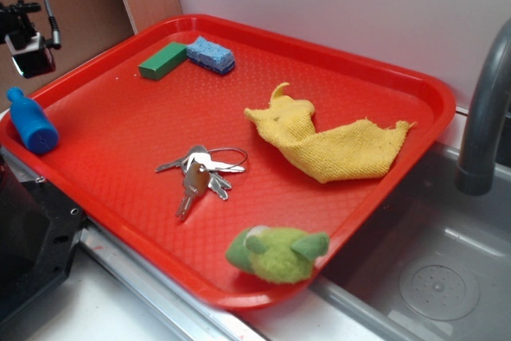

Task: Grab the blue bottle.

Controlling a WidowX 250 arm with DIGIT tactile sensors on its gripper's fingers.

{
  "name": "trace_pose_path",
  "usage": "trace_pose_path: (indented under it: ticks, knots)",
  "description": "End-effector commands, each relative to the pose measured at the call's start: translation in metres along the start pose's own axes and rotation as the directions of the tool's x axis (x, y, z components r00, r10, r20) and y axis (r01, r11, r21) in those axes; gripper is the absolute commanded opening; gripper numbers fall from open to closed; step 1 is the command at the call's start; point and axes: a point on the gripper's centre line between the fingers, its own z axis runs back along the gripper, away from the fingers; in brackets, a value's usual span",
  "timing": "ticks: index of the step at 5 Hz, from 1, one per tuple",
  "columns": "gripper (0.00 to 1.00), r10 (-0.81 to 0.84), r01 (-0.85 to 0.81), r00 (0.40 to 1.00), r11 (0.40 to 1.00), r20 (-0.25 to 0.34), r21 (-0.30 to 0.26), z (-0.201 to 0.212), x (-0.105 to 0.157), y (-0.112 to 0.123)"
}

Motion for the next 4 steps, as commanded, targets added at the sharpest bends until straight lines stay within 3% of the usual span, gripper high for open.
trace_pose_path:
  ticks: [1,2,4]
  knots:
    - [1.00,-0.054,0.053,0.998,0.997,0.009,0.061,-0.029,-0.005,-0.012]
    - [1.00,-0.051,0.052,0.999,0.994,-0.018,0.095,-0.044,-0.004,-0.012]
    - [1.00,-0.128,0.130,0.991,0.988,-0.036,0.088,-0.059,-0.013,-0.005]
